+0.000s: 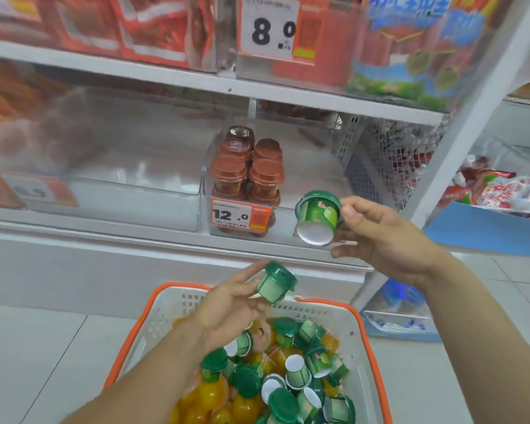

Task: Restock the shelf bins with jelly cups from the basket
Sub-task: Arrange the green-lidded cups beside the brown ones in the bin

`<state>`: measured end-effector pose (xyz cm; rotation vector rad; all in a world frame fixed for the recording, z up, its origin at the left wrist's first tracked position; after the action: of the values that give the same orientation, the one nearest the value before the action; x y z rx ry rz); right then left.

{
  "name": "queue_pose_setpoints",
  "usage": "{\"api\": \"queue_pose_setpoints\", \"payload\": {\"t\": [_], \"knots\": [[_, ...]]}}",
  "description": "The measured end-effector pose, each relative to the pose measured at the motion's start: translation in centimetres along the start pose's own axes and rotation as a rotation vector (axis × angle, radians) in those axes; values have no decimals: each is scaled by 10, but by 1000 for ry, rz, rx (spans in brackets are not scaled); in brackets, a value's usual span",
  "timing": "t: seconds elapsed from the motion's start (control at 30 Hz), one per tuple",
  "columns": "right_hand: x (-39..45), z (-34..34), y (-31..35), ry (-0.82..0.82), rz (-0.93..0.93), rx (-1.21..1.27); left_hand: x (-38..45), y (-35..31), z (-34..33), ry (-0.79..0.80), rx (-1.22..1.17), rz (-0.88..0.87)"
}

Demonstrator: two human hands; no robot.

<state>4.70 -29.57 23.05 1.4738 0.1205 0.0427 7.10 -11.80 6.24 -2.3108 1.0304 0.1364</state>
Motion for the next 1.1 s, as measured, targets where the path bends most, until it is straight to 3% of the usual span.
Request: {"api": "queue_pose_setpoints", "payload": {"t": [0.1, 0.23, 0.4, 0.67, 0.83, 1.1], "knots": [[16, 16, 31, -132, 110, -7, -11, -20, -20, -77, 71, 34], [48, 42, 45, -350, 202, -454, -33, -63, -44, -204, 381, -23], [111, 57, -3, -246, 4, -871, -46, -85, -57, -263, 383, -86], [141, 55, -41, -56, -204, -877, -33, -83, -52, -310, 364, -47], [135, 56, -44, -40, -221, -758, -27, -73, -43, -341, 403, 16], [135, 54, -50, 9, -344, -867, -26, -66, -42, -358, 429, 45]]}}
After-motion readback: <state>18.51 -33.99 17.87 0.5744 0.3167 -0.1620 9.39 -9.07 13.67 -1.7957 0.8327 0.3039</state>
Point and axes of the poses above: each hand's wrist, its own x-axis towards the middle knuckle, its own z-axis out of the back of the hand, y = z × x, the point moved 7 cm from there along x, towards the middle knuckle, and after that the axes turned 8 degrees about -x, right-handed, at the moved point
